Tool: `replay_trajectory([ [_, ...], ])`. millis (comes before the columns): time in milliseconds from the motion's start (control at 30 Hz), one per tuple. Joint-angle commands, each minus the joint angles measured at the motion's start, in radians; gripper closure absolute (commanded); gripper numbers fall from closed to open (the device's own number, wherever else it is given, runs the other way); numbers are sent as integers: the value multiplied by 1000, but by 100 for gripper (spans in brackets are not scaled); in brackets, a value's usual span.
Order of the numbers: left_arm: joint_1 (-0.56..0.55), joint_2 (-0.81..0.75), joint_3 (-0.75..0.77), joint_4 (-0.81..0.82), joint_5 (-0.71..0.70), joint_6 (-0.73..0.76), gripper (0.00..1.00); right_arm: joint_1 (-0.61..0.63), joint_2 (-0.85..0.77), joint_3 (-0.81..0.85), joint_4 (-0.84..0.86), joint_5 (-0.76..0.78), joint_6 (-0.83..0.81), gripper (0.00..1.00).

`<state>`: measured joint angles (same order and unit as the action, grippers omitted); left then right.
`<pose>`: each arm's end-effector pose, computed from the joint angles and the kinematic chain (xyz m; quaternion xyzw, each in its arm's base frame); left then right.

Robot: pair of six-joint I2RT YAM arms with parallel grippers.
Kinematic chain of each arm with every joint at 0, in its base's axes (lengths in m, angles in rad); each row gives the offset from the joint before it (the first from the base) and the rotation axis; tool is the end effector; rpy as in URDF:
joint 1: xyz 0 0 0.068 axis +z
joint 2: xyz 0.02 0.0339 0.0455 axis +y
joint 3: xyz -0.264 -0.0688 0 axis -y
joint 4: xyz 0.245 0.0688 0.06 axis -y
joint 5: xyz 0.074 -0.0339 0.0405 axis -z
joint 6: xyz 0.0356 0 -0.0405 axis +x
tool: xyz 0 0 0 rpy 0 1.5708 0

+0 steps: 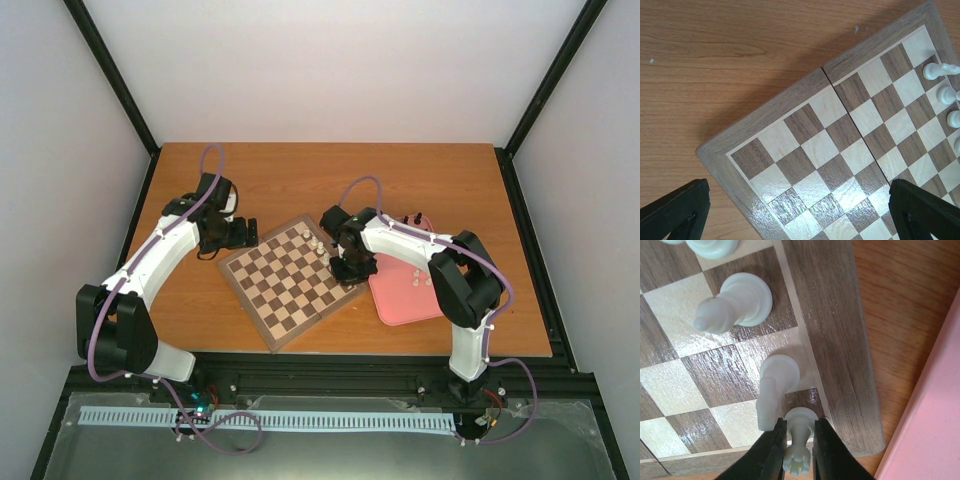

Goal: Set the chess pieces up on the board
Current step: Place the chess piece on the chessboard, then pick up the chess piece from the storage box.

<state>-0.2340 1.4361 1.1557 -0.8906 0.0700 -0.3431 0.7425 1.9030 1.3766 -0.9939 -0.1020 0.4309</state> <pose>0.2710 -0.0672 0.2641 -0.0465 0.9784 -0.0893 0.1805 0.2581 0.2417 0.1826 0.1562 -0.9861 -0.0564 0.0072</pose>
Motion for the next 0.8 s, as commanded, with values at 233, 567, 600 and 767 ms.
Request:
replay_trajectory([
  [233,-5,-3,10,0,-7,16,0,15,-17,14,-4,0,-21,68],
  [567,-5,-7,12,-2,-5,17,0,12,-151,50,-75,115,17,43],
  [600,-5,-8,11,-2,-7,16,0,8,-179,43,-89,134,25,42],
  [767,-5,-10,1,4,-1,15,0,-65,-341,-63,-148,195,85,39],
])
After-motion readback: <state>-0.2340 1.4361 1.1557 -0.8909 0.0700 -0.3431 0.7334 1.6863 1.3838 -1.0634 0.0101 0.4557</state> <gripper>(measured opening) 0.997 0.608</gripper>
